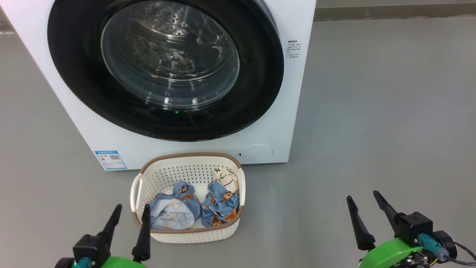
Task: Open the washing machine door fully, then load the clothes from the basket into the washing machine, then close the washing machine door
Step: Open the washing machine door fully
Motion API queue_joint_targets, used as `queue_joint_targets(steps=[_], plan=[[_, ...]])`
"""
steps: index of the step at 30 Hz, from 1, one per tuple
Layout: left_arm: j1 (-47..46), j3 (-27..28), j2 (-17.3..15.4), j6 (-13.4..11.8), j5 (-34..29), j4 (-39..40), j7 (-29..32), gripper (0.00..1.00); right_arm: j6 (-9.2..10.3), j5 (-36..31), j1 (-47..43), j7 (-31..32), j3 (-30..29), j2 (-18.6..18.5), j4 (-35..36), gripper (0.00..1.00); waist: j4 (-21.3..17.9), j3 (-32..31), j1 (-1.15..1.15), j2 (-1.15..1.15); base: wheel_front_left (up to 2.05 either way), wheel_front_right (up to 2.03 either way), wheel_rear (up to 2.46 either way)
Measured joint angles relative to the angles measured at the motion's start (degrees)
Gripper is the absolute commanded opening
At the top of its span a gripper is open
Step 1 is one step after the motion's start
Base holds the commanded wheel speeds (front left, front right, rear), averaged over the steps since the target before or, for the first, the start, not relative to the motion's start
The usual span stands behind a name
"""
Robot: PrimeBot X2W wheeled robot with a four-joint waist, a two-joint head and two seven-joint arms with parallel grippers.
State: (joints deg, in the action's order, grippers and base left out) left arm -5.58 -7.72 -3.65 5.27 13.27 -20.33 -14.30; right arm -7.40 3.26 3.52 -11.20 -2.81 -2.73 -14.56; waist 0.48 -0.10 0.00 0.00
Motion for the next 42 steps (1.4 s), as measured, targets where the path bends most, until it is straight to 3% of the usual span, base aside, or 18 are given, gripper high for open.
queue_joint_targets(steps=[16, 17, 18, 33, 38, 42], plan=[[0.01, 0.54, 0.05, 0.0, -0.15, 0.41, 0.0, 1.0, 0.0, 0.01, 0.0, -0.12, -0.21, 0.0, 0.0, 1.0, 0.07, 0.0, 0.0, 0.0, 0.0, 0.0, 0.0], [0.01, 0.54, 0.07, 0.0, -0.2, 0.44, 0.0, 1.0, 0.0, 0.02, 0.0, -0.46, -0.25, 0.0, 0.02, 0.35, 0.08, 0.02, 0.0, 0.0, 0.0, 0.0, 0.0], [0.01, 0.55, 0.08, 0.0, -0.2, 0.44, 0.0, 1.0, 0.0, 0.18, 0.0, -0.54, -0.25, 0.0, 0.07, 0.0, 0.08, 0.03, 0.0, 0.0, 0.0, 0.0, 0.0], [0.02, 1.04, 0.27, -0.02, -0.19, 0.85, 0.0, 1.0, 0.0, 1.53, 0.02, -1.0, -0.23, 0.0, 0.3, 0.0, 0.12, 0.55, 0.0, 0.0, 0.0, 0.0, 0.0], [0.01, 1.25, 0.4, -0.02, -0.19, 1.11, 0.0, 1.0, 0.0, 7.78, 1.3, 0.14, -0.94, 0.01, -0.38, 0.0, 0.2, 1.04, 0.0, 0.0, 0.0, 0.0, 0.0], [0.0, 1.33, 0.58, -0.02, -0.19, 1.25, 0.0, 1.0, 0.0, 18.19, 2.87, 1.81, -2.55, -0.03, -1.15, 0.0, 0.43, 1.36, 0.0, -0.01, 0.0, 0.0, 0.0]])
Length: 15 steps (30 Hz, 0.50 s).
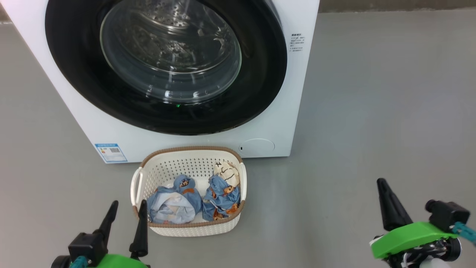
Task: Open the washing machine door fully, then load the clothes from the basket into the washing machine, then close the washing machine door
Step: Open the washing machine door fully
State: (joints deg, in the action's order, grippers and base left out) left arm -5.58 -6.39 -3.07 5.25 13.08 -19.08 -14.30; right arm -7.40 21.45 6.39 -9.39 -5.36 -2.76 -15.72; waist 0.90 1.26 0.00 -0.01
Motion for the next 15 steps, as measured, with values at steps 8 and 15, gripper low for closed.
queue_joint_targets(steps=[8, 15], plan=[[-2.09, 0.52, 0.13, -0.01, -0.03, 1.45, 0.0, 1.0, 0.0, 20.87, 5.61, 4.37, -4.37, -0.01, -1.22, 0.0, 0.32, 2.91, 0.0, 0.0, 0.0, 0.0, 0.0], [-4.41, 0.56, 0.45, -0.01, -0.42, 2.58, -0.01, 1.0, 0.0, 38.76, 12.84, 11.84, -8.92, -0.34, -4.32, 0.0, 0.7, 6.81, 0.0, 0.0, 0.0, 0.0, 0.0]])
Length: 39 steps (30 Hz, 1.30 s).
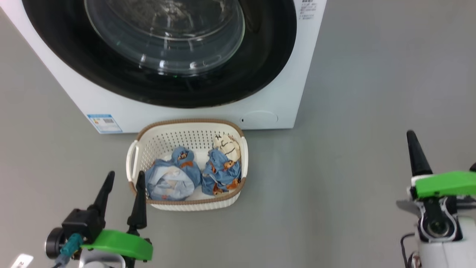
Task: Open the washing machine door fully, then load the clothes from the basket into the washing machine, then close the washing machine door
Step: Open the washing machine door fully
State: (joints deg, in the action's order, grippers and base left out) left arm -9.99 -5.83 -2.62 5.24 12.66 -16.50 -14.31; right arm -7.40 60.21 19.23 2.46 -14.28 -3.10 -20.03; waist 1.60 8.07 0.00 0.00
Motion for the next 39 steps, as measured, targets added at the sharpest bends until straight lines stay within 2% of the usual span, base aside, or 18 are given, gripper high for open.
queue_joint_targets(steps=[4, 10, 19, 28, 39], plan=[[-2.07, -0.07, 0.14, 0.01, 0.0, 0.21, -0.21, 1.0, 0.0, 7.59, 5.17, 4.69, -2.11, -0.31, -2.79, 0.0, 0.32, 2.66, 0.0, 0.0, 0.0, 0.0, 0.0], [-5.38, -1.08, 0.56, 0.05, 0.01, 0.48, -0.23, 1.0, 0.0, 15.49, 12.55, 11.24, -4.47, -0.55, -7.17, 0.0, 1.09, 6.67, 0.0, 0.0, 0.0, 0.0, 0.0], [-10.26, -2.72, 0.73, 0.58, 0.0, 1.32, -0.23, 1.0, 0.0, 21.52, 27.78, 18.37, -5.46, -1.68, -11.84, 0.0, 2.33, 13.12, 0.0, 0.0, 0.0, 0.0, 0.0], [-13.71, -3.55, 0.87, 1.1, -0.52, 1.86, -0.24, 1.0, 0.0, 21.04, 40.36, 22.05, -2.98, -3.63, -13.74, 0.0, 3.92, 18.58, 0.0, 0.0, 0.0, 0.0, 0.0], [-15.3, -4.9, 0.89, 1.14, -0.13, 2.27, -0.24, 1.0, 0.0, 17.13, 53.88, 26.07, 0.22, -5.53, -22.17, 0.0, 6.32, 22.52, 0.0, 0.0, 0.0, 0.0, 0.0]])
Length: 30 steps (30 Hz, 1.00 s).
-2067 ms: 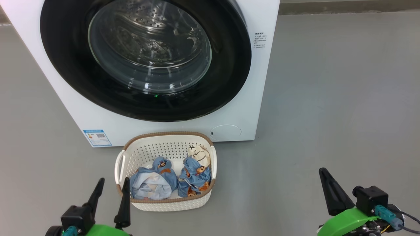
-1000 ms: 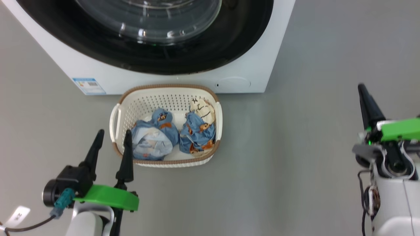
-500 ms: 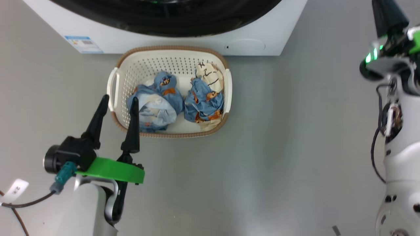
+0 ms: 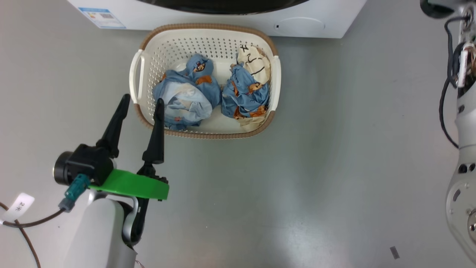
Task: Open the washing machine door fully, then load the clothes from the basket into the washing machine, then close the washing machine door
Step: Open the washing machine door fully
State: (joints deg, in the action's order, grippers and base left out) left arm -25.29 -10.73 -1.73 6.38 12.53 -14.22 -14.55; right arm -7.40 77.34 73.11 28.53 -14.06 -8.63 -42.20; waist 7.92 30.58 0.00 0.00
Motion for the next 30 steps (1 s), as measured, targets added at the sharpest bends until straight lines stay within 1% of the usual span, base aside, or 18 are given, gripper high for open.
queue_joint_targets(steps=[6, 17, 24, 30], plan=[[-0.4, -0.16, 0.02, 0.0, 0.25, 0.18, 0.0, 1.0, 0.0, -3.38, 6.53, 1.18, 1.43, -0.33, -6.06, 0.0, 0.99, 1.46, 0.0, 0.0, 0.0, 0.0, 0.0], [-1.31, -1.07, 0.07, -0.01, 0.79, 0.29, 0.0, 1.0, 0.0, -7.06, 13.3, 1.82, 2.05, -1.4, -14.54, 0.0, 1.86, 2.56, 0.0, 0.0, 0.0, 0.0, 0.0], [-1.44, -1.2, 0.08, -0.09, 0.98, 0.29, 0.0, 1.0, 0.0, -7.62, 13.95, 3.6, 2.46, -2.07, -15.66, 0.0, 2.12, 2.65, 0.0, 0.0, 0.0, 0.0, 0.0], [-1.44, -1.25, 0.09, -0.15, 1.25, 0.29, 0.0, 1.0, 0.08, -9.17, 13.44, 6.14, 3.28, -2.59, -14.39, 0.0, 2.15, 2.28, 0.0, 0.0, 0.0, 0.0, 0.0]])
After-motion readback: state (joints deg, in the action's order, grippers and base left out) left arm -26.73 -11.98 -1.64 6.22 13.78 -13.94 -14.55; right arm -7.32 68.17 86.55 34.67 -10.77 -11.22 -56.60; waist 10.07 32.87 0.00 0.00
